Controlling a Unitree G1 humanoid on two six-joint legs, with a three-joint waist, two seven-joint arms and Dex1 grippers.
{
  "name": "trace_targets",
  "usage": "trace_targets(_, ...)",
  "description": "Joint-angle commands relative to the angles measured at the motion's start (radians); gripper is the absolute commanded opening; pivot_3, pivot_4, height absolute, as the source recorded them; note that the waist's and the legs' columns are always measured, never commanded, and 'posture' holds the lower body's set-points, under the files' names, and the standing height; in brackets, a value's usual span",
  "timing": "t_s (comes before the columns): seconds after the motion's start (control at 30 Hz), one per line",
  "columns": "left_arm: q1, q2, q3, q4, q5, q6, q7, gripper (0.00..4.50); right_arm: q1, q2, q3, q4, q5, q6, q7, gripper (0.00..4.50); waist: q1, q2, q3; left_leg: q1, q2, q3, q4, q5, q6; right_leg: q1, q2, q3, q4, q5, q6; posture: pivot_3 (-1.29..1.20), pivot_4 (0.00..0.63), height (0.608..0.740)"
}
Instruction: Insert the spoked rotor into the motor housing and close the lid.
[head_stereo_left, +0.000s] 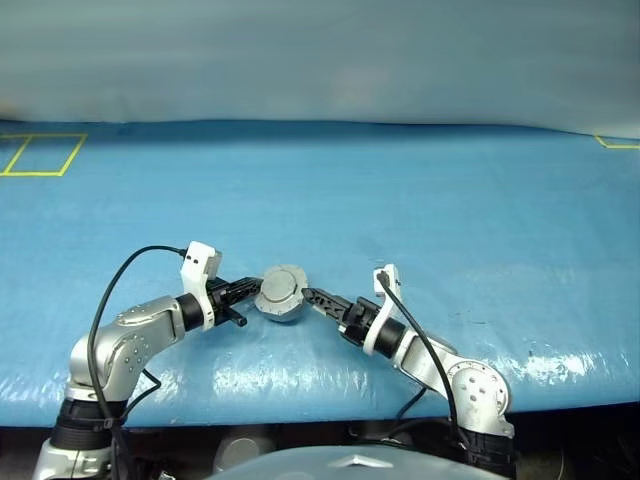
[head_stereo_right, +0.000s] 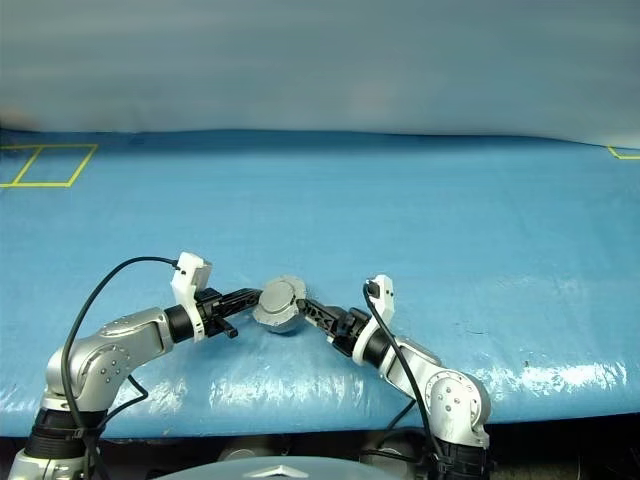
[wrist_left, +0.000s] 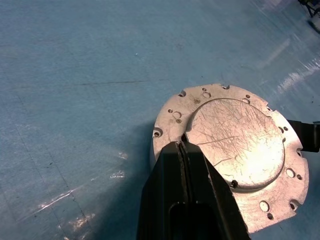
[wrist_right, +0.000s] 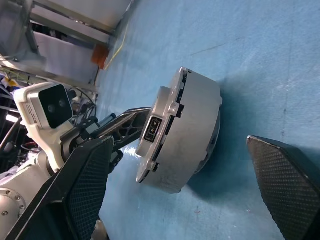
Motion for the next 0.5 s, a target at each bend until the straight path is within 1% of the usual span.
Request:
trace_targets(0.03,0.026,-0.005,-0.023,-0.001,0.017,0.018,0.007,0.0,-0.017,0.027,0.007,-0.002,0.059,0.008,-0.022,4.48,0.0,0.0,0.0,0.0,0.0,0.0,0.0,0.0,0.0,0.0,0.0,0.0,0.0,0.0,0.0,0.0,0.15,0.74)
trace_targets(0.13,0.027,-0.01,-0.022,-0.002,0.02,0.015,0.008,0.0,-0.024,0.032,0.017,0.004,0.081,0.008,-0.038,4.48,-0.001,0.0,0.0,0.0,0.0,0.0,0.0,0.0,0.0,0.0,0.0,0.0,0.0,0.0,0.0,0.0,0.15,0.74)
trace_targets(0.5,0.03,-0.022,-0.02,-0.005,0.03,0.007,0.004,0.0,-0.019,0.02,0.096,0.028,0.065,-0.01,-0.065,4.48,-0.001,0.0,0.0,0.0,0.0,0.0,0.0,0.0,0.0,0.0,0.0,-0.001,0.0,0.0,0.0,0.0,0.15,0.74)
